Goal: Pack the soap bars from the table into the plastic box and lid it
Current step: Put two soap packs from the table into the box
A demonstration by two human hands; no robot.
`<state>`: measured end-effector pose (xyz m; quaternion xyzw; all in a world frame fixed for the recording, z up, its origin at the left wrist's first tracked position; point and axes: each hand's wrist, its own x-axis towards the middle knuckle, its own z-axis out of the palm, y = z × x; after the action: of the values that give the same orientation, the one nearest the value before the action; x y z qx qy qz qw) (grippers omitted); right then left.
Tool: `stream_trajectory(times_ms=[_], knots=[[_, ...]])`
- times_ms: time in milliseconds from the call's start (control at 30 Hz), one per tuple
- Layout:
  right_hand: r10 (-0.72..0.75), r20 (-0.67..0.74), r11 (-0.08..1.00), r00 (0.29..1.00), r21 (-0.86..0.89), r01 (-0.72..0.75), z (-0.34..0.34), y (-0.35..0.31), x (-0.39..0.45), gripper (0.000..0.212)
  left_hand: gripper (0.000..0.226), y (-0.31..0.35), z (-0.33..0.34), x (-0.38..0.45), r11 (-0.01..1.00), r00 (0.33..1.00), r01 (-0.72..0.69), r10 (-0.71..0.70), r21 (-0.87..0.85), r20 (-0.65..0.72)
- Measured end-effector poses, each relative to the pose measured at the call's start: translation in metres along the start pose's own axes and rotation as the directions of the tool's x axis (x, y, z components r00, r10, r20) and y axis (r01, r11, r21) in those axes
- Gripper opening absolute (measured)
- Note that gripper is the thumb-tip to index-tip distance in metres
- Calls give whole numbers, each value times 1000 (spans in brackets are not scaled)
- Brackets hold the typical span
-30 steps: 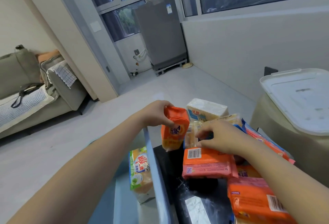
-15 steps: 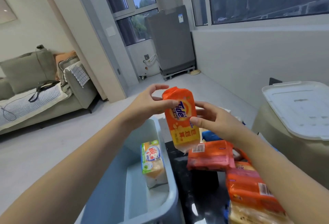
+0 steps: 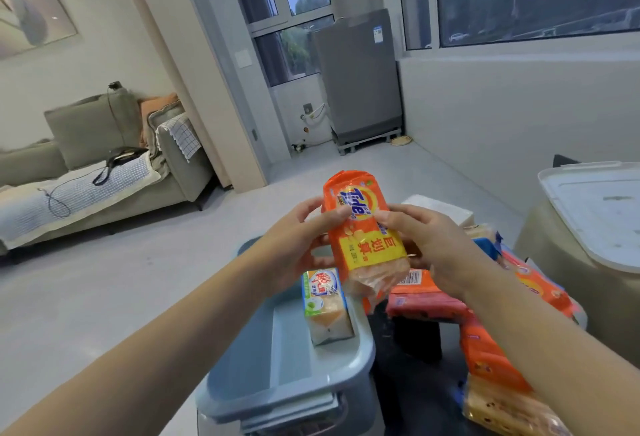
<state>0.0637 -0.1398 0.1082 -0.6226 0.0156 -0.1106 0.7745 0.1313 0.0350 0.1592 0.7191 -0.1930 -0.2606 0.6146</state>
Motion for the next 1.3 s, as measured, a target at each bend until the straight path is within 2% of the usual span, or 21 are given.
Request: stream_trajectory(times_ms=[67,167,300,433,500,667,833,1000,1100,1300], knots=[[30,29,999,999,25,-30,5,1,-2,44,61,-1,-3,-5,1000,1000,14,-14,-25,1],[49,85,998,995,33,-52,13,3,-5,55,44,-4,-12,-9,993,995,78,-83,-88,-53],[81,175,995,981,-63,-71,24,7,-10,63,39,-11,-28,-17,982,982,129,-146,-141,-119],[66,122,947,990,-320,-23,23,11,-11,39,37,-18,-50,-26,953,951,225,-260,-201,-168],[93,105,924,990,-379,-47,22,15,-10,31,34,-25,-58,-28,938,933,292,-323,-188,-162],[173,148,871,974,-484,-82,31,30,-9,35,24,-54,-59,-27,882,885,456,-464,-122,-48],[215,216,875,952,-476,-90,32,35,-11,51,40,-72,-59,-25,811,811,584,-584,21,9],[180,199,883,963,-464,-69,32,41,-10,53,27,-76,-53,-21,744,737,668,-662,0,141],[177,205,892,963,-448,-68,31,42,-10,52,26,-84,-43,-20,744,739,668,-657,-27,150],[157,204,913,966,-403,-64,29,47,-8,50,39,-101,-31,-16,772,772,635,-633,-16,66]])
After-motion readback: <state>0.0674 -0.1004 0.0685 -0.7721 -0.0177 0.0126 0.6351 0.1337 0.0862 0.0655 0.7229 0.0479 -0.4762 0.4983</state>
